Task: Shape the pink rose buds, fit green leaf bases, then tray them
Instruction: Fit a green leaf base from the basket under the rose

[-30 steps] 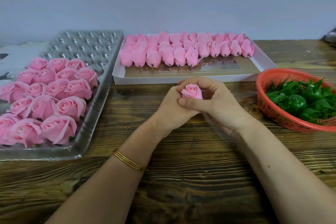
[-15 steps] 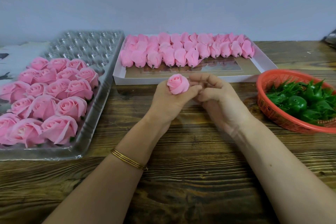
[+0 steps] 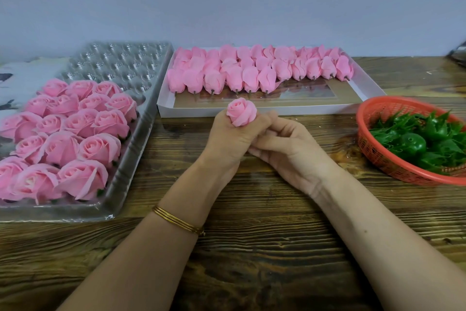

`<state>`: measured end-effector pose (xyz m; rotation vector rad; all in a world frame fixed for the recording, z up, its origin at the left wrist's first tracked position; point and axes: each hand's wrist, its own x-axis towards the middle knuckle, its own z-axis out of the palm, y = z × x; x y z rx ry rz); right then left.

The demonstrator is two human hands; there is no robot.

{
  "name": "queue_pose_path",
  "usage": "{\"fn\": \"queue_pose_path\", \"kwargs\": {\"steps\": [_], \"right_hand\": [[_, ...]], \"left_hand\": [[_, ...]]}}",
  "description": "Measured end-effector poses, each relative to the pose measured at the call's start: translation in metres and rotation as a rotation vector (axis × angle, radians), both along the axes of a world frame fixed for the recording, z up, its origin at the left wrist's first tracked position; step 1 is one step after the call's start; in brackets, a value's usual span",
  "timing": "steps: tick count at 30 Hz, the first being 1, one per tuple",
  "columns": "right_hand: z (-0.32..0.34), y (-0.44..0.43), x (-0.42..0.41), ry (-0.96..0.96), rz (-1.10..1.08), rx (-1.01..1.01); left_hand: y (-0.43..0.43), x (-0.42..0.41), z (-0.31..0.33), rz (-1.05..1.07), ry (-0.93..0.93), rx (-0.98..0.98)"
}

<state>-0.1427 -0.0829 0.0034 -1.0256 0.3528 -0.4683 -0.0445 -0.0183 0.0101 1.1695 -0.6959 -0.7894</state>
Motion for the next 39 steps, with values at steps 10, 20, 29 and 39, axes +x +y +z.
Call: {"fn": "queue_pose_path", "kwargs": {"steps": [10,20,29,39], "right_hand": [[0.0026,-0.0041,-0.0020,-0.019,0.084,0.145],[0.0015,-0.0038,-0.0011,-0.067,0.105,0.184],[-0.0006,-0.0033,0.0001,-0.126,0.114,0.157],[-0.0021,-0.0051,0.0006,-0.135,0.104,0.169]], "left_hand": [[0.0041,-0.0006,0.0032,-0.071,0.018,-0.029],[0.0032,0.0021,0.0004,-0.107,-0.082,0.007],[0.0026,0.0062,-0.0026,-0.164,-0.116,-0.036],[0.0038,0.0045,0.0015,-0.148,-0.160,-0.022]]}}
